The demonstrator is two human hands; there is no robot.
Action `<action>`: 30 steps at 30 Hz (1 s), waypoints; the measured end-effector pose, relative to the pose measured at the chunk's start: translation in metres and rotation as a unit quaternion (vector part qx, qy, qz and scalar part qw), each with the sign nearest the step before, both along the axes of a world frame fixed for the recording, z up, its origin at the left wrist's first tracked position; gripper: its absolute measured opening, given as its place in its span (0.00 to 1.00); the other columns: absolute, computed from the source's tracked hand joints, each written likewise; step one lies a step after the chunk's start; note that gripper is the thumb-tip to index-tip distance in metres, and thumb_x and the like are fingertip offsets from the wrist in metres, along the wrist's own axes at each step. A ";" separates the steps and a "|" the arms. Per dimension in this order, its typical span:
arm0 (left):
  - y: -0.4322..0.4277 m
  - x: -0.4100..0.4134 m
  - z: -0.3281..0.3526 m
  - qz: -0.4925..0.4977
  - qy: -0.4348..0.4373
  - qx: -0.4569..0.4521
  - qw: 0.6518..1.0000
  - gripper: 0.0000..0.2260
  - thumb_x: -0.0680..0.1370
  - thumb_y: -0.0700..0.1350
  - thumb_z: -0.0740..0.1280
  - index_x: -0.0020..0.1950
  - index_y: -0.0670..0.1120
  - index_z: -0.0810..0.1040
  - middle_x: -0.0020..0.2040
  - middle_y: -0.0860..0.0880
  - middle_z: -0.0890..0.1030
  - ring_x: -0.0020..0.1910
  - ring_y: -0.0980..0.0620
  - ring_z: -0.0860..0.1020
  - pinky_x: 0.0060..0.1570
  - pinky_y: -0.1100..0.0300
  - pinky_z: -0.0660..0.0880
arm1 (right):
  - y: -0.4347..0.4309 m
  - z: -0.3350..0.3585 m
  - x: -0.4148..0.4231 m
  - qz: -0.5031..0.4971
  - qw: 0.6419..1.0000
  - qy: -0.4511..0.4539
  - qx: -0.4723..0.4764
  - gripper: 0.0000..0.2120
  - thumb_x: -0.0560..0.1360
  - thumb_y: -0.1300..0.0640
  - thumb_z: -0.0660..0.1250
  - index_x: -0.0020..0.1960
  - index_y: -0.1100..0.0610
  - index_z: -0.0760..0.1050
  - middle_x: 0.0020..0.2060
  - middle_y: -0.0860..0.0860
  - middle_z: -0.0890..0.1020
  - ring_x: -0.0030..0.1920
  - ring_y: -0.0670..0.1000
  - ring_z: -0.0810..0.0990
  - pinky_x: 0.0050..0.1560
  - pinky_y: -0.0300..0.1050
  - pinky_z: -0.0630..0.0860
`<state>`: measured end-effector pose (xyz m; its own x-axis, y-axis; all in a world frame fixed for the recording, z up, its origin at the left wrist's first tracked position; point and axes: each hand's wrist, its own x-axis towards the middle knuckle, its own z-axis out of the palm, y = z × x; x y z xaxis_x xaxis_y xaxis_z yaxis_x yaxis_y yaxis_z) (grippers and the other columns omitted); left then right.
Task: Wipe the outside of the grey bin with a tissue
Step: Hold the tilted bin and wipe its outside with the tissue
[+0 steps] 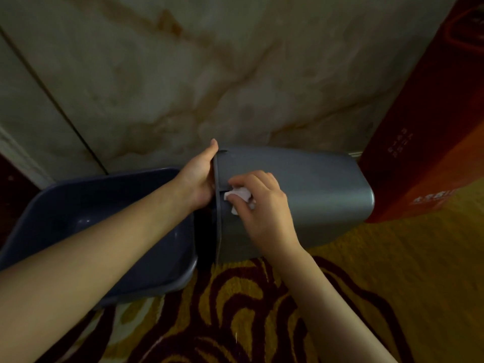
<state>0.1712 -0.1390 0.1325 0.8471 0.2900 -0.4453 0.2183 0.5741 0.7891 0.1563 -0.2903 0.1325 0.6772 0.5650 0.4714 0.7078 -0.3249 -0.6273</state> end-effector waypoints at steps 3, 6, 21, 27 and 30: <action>0.001 0.001 -0.001 0.005 0.004 0.004 1.000 0.24 0.78 0.60 0.56 0.44 0.42 0.80 0.34 0.44 0.86 0.33 0.49 0.85 0.28 0.59 0.80 | 0.003 0.002 0.004 -0.015 1.000 0.008 0.000 0.08 0.73 0.60 0.69 0.52 0.58 0.76 0.48 0.52 0.79 0.52 0.51 0.73 0.47 0.31 0.61; 0.000 0.002 0.000 0.006 0.003 0.005 1.000 0.23 0.78 0.60 0.56 0.44 0.42 0.80 0.35 0.44 0.86 0.34 0.49 0.85 0.29 0.58 0.80 | 0.004 0.003 0.008 -0.014 0.999 0.028 0.005 0.07 0.72 0.60 0.70 0.49 0.57 0.76 0.47 0.51 0.80 0.51 0.51 0.74 0.45 0.32 0.62; -0.003 -0.016 -0.005 -0.020 -0.054 -0.006 0.998 0.25 0.79 0.57 0.54 0.41 0.45 0.85 0.41 0.46 0.87 0.40 0.51 0.85 0.35 0.60 0.81 | 0.038 0.025 0.062 0.007 0.996 0.085 -0.001 0.03 0.71 0.65 0.68 0.45 0.61 0.79 0.36 0.48 0.75 0.49 0.57 0.76 0.41 0.38 0.66; -0.005 -0.018 -0.005 -0.018 -0.046 0.008 0.999 0.21 0.79 0.57 0.55 0.49 0.45 0.81 0.41 0.47 0.87 0.41 0.52 0.85 0.38 0.59 0.82 | 0.026 0.032 0.063 0.049 0.996 0.061 -0.034 0.07 0.70 0.64 0.69 0.48 0.61 0.75 0.39 0.49 0.75 0.46 0.56 0.77 0.43 0.43 0.70; -0.006 -0.017 -0.002 -0.023 -0.043 0.009 0.999 0.20 0.79 0.57 0.55 0.49 0.46 0.80 0.40 0.48 0.87 0.38 0.52 0.85 0.34 0.60 0.81 | 0.004 0.028 0.070 0.005 0.997 0.061 -0.042 0.05 0.69 0.65 0.70 0.44 0.60 0.76 0.38 0.50 0.77 0.44 0.56 0.78 0.41 0.41 0.68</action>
<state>0.1539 -0.1452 0.1301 0.8942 0.2578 -0.3660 0.1750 0.5512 0.8158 0.2267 -0.2859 0.1604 0.7201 0.6063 0.3374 0.6318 -0.3719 -0.6800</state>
